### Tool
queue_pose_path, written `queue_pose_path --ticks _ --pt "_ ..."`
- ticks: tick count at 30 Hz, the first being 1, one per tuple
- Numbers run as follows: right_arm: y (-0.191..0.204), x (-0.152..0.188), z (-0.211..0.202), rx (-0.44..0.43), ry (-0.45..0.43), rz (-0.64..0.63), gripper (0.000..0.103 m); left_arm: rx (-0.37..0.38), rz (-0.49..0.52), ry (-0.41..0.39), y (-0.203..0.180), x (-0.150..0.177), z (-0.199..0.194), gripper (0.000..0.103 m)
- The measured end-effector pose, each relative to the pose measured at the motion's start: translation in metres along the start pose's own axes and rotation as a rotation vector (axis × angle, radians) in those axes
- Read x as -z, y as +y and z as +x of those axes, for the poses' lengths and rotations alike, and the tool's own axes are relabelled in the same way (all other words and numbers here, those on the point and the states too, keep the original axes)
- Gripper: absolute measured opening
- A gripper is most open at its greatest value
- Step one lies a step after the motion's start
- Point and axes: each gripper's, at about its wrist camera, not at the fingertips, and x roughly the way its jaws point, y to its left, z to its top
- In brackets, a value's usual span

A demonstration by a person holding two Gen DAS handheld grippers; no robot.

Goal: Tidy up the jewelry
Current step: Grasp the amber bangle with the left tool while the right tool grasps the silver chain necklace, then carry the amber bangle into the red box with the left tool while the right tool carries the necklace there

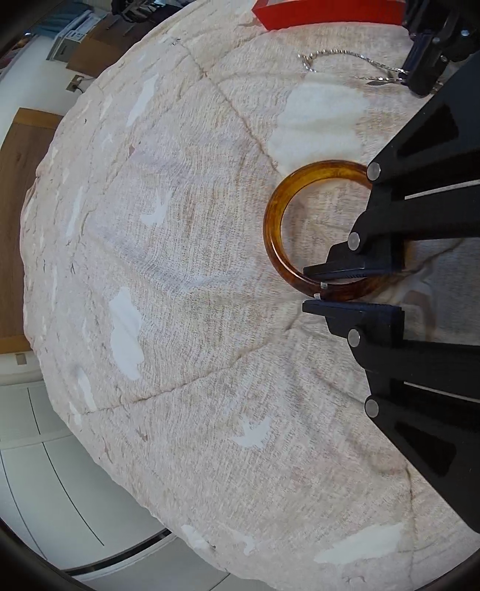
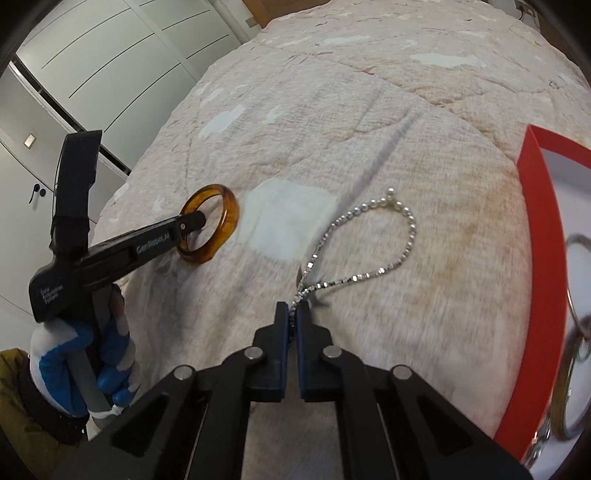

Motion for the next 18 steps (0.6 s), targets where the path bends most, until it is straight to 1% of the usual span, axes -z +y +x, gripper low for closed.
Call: queue_pose_path --ticks 5,9,18 --pt "0.003 0.020 -0.025 -0.029 -0.019 0.031 0.003 -0.007 0.003 -0.011 0.004 0.010 -0.029 0.010" --pt "0.009 0.031 -0.051 -0.050 -0.051 0.046 0.003 -0.010 0.007 -0.027 0.006 0.018 -0.055 0.010" --pt "0.031 0.042 -0.115 -0.047 -0.149 0.024 0.003 0.004 0.023 -0.084 0.001 0.037 -0.116 0.010"
